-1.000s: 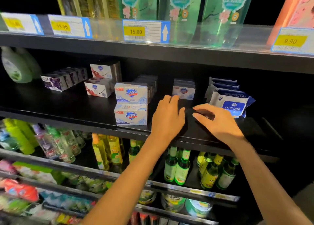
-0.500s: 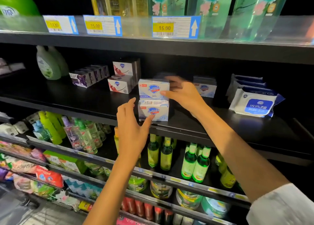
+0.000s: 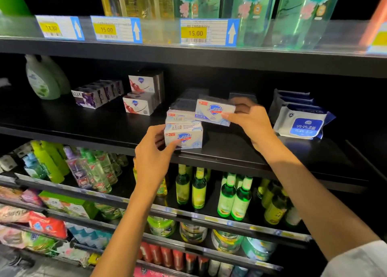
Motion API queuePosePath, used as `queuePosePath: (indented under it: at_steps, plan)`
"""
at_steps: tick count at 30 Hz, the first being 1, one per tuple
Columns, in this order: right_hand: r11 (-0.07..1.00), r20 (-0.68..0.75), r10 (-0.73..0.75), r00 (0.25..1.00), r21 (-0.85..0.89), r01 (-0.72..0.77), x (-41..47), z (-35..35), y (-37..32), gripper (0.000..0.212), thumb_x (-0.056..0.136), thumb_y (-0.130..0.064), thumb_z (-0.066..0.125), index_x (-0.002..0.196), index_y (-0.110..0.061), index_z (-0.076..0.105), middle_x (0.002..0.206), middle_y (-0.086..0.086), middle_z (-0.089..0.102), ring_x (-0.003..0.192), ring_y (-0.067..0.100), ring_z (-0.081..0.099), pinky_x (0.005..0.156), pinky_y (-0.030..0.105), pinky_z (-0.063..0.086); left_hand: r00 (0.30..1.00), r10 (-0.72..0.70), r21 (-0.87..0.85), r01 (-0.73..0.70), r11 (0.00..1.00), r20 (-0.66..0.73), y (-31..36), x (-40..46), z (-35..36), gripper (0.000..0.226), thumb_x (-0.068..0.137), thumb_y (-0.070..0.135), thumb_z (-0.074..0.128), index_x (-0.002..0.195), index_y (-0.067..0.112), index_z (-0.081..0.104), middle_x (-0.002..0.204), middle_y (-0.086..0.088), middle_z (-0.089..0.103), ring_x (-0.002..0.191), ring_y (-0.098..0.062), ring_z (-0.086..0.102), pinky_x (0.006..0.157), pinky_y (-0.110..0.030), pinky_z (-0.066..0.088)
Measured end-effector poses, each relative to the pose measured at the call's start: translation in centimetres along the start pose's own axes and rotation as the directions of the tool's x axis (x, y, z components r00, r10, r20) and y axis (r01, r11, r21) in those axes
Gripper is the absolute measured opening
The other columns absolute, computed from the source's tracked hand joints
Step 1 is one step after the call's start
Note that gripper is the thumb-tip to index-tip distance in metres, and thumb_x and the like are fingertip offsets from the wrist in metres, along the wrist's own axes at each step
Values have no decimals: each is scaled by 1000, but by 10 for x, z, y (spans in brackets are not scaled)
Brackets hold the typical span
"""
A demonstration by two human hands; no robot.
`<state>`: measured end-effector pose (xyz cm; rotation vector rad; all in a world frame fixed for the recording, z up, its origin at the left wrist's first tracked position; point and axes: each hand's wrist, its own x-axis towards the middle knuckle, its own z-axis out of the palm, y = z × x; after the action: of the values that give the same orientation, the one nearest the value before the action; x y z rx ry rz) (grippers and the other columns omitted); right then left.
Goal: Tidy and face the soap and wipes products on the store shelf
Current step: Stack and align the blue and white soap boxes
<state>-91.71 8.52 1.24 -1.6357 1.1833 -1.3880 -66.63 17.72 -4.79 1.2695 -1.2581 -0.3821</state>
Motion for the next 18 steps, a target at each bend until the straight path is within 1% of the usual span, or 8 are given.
queuePosePath:
  at_steps: [3, 5, 6, 9, 11, 13, 15, 18]
  plan:
    - [997, -38, 64, 997, -45, -66, -4, -30, 18, 37, 84, -3, 85, 113, -15, 66, 105, 9, 77, 95, 12, 77, 79, 23, 62, 1000, -19, -85, 21, 996, 22, 4, -1, -2, 45, 84, 14, 88, 122, 21, 64, 116, 9, 73, 108, -2, 70, 94, -23, 58]
    - [989, -52, 96, 994, -110, -101, -3, -48, 30, 39, 82, -1, 85, 113, -11, 65, 105, 14, 76, 90, 10, 77, 79, 24, 63, 998, -29, -122, 37, 992, 63, 6, -2, -3, 50, 83, 12, 88, 126, 22, 64, 115, 10, 72, 106, -1, 70, 91, -19, 58]
    - [981, -53, 108, 993, -158, -115, -2, -55, 35, 40, 81, -1, 86, 114, -10, 66, 105, 15, 76, 90, 10, 77, 81, 27, 63, 996, -31, -124, 42, 991, 89, 7, -2, -3, 54, 83, 13, 88, 130, 23, 63, 116, 10, 72, 107, -1, 70, 91, -18, 57]
    - [956, -75, 129, 989, -257, -144, 4, -66, 47, 46, 77, -10, 91, 117, -10, 68, 105, 17, 76, 99, 23, 75, 90, 43, 63, 985, -33, -88, 48, 995, 169, 10, -1, 2, 60, 83, 19, 88, 138, 23, 65, 122, 6, 71, 110, -5, 69, 91, -15, 57]
    - [932, -90, 114, 989, -334, -138, 10, -66, 49, 46, 77, -14, 92, 116, -11, 69, 104, 13, 75, 99, 24, 74, 88, 41, 63, 977, -16, -55, 28, 998, 212, 15, -2, 10, 59, 83, 23, 87, 138, 24, 66, 126, 7, 70, 111, -4, 67, 89, -9, 54]
    - [917, -103, 87, 991, -380, -119, 19, -63, 50, 47, 77, -15, 92, 117, -9, 69, 105, 8, 74, 98, 24, 72, 83, 33, 61, 967, -5, -16, 9, 1000, 254, 21, -3, 21, 59, 83, 26, 87, 139, 25, 65, 128, 10, 68, 110, -3, 66, 82, -2, 49]
    - [910, -102, 73, 992, -400, -108, 28, -59, 52, 46, 78, -15, 91, 117, -8, 68, 106, 7, 71, 96, 23, 68, 78, 25, 55, 954, 0, 1, -1, 1000, 301, 28, 0, 31, 62, 84, 27, 86, 141, 26, 63, 129, 12, 65, 112, -5, 65, 81, -2, 49]
    - [874, -105, 58, 993, -475, -101, 43, -55, 59, 47, 82, -19, 89, 122, -9, 68, 114, 4, 67, 102, 19, 63, 85, 26, 51, 927, 12, 2, -13, 1000, 374, 33, 9, 48, 64, 84, 23, 87, 143, 24, 61, 126, 8, 66, 112, -6, 64, 81, -3, 50]
